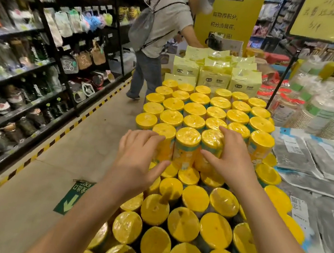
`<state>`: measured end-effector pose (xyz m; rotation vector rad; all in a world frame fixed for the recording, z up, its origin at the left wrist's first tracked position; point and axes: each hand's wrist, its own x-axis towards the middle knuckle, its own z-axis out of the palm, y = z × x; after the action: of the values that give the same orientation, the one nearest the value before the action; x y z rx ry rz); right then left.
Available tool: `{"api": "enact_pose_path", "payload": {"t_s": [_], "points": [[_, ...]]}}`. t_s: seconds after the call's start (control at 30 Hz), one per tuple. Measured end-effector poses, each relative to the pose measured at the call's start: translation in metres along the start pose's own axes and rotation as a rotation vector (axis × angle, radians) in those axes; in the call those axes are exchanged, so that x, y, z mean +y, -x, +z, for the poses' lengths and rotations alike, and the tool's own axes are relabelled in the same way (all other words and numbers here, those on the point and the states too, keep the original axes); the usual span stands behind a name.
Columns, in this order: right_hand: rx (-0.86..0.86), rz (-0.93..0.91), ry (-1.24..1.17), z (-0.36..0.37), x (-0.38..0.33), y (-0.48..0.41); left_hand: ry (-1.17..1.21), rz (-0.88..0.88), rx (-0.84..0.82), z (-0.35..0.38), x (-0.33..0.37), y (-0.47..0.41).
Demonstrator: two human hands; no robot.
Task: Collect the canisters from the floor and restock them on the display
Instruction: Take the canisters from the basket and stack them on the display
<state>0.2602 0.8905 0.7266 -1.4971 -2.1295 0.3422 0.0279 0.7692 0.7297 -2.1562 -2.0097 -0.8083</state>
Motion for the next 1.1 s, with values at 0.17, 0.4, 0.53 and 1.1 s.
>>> {"api": "enact_pose_path", "payload": {"t_s": [0.17, 0.4, 0.53, 1.1], "points": [[-0.15, -0.317, 0.102, -0.018, -0.054, 0.033, -0.107, -0.091, -0.078, -0.026, -0.001, 0.03], [-0.388, -0.789, 0.18, 0.006, -0.139, 0.095, -0.371, -0.4, -0.148, -0.066, 0.015, 0.122], [-0.468, -1.028, 0.138, 0.03, -0.177, 0.143, -0.471, -0.609, -0.243, -0.086, 0.029, 0.198], [-0.852, -1.444, 0.175, 0.149, -0.317, 0.357, -0.39, -1.241, -0.17, -0.144, 0.032, 0.513]]}}
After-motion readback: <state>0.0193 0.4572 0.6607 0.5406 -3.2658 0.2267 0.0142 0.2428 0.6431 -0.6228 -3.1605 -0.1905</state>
